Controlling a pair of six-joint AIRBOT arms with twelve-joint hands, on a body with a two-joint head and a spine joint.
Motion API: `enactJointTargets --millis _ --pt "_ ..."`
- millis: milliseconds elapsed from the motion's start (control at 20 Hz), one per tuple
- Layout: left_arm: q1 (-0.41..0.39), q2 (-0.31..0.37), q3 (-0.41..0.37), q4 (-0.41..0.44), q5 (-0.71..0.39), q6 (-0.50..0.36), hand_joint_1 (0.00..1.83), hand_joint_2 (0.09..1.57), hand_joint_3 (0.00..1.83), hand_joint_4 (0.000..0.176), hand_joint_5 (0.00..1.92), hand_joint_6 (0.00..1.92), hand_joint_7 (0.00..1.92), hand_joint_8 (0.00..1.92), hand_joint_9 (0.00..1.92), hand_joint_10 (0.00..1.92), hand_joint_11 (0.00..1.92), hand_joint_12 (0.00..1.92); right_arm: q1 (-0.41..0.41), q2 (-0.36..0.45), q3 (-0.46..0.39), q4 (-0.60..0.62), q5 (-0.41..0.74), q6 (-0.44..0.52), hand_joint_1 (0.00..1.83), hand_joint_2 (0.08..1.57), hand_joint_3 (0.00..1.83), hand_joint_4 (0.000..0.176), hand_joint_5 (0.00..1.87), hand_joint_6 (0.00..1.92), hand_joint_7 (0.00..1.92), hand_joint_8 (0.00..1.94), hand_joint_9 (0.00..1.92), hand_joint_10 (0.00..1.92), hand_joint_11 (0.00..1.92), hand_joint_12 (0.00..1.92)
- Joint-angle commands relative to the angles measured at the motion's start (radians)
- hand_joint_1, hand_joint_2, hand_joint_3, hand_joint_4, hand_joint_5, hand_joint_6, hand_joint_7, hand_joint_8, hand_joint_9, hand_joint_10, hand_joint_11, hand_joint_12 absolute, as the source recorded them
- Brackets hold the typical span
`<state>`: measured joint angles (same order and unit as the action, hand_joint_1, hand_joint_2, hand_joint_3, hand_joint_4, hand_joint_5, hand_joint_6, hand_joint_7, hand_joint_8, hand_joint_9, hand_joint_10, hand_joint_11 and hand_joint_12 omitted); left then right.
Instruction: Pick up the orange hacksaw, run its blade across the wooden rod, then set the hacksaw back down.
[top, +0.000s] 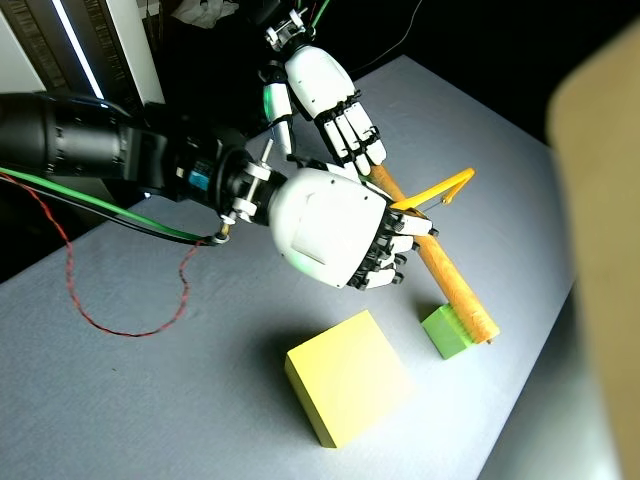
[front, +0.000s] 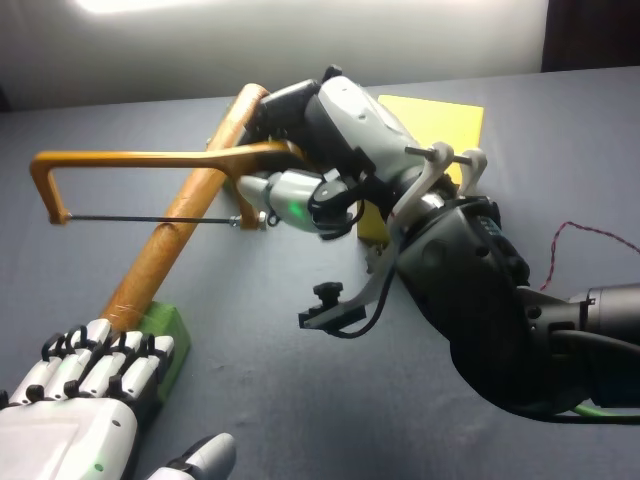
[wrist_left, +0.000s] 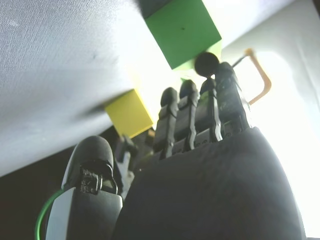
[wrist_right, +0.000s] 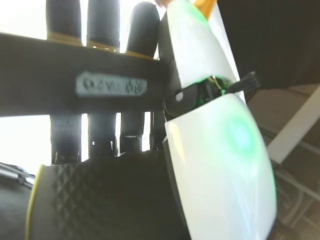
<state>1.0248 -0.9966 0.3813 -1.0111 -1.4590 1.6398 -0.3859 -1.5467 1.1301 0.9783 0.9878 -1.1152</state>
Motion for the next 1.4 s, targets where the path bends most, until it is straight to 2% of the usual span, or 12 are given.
enactJointTargets --millis 0,250,350,600,750,900,1200,1350 --pt "-0.007 -0.005 0.005 0.04 -0.013 -0.008 0.0 1.34 0.0 0.0 0.16 0.01 0.12 0.01 0.07 0.01 0.04 0.03 0.002 -0.002 0.006 -0.07 0.05 0.009 1.25 1.06 0.0 0.0 1.02 0.89 1.19 0.69 1.33 0.01 1.07 0.53" --pt "-0.01 -0.005 0.004 0.04 -0.013 -0.009 0.0 1.34 0.0 0.0 0.12 0.0 0.08 0.0 0.04 0.0 0.0 0.02 -0.012 0.025 -0.006 -0.071 0.066 0.01 1.25 1.07 0.0 0.0 1.01 0.9 1.18 0.71 1.32 0.0 1.07 0.52" --pt "-0.012 -0.005 0.003 0.04 -0.013 -0.009 0.0 1.33 0.0 0.0 0.07 0.0 0.03 0.0 0.01 0.0 0.0 0.0 -0.016 0.068 -0.039 -0.071 0.064 0.011 1.25 1.07 0.0 0.0 1.01 0.9 1.18 0.71 1.32 0.0 1.07 0.52" --pt "-0.012 -0.005 0.002 0.04 -0.013 -0.009 0.0 1.33 0.0 0.0 0.11 0.02 0.07 0.02 0.03 0.01 0.0 0.0 -0.013 0.197 -0.148 -0.071 0.042 0.021 1.26 1.05 0.0 0.0 1.04 0.84 1.22 0.64 1.34 0.0 1.09 0.48" --pt "-0.012 -0.005 0.001 0.04 -0.013 -0.009 0.0 1.34 0.0 0.0 0.1 0.01 0.04 0.0 0.0 0.0 0.0 0.0 0.0 0.224 -0.162 -0.071 0.025 0.024 1.25 1.06 0.0 0.0 1.02 0.88 1.2 0.66 1.32 0.0 1.08 0.49" --pt "-0.013 -0.005 0.002 0.04 -0.013 -0.008 0.0 1.34 0.0 0.0 0.11 0.01 0.05 0.0 0.01 0.01 0.0 0.0 0.01 0.198 -0.148 -0.071 0.015 0.015 1.25 1.06 0.0 0.0 1.01 0.89 1.2 0.66 1.31 0.0 1.08 0.49" --pt "-0.012 -0.005 0.005 0.04 -0.006 -0.008 0.0 1.34 0.0 0.0 0.11 0.0 0.07 0.01 0.03 0.01 0.0 0.0 0.043 0.055 -0.041 -0.071 0.014 -0.043 1.25 1.07 0.0 0.0 1.0 0.91 1.19 0.69 1.31 0.0 1.08 0.48" --pt "-0.012 -0.004 0.006 0.04 -0.006 -0.008 0.0 1.34 0.0 0.0 0.11 0.0 0.06 0.0 0.02 0.0 0.0 0.0 0.056 0.04 -0.038 -0.071 0.015 -0.055 1.25 1.06 0.0 0.0 1.03 0.86 1.22 0.64 1.33 0.0 1.1 0.47"
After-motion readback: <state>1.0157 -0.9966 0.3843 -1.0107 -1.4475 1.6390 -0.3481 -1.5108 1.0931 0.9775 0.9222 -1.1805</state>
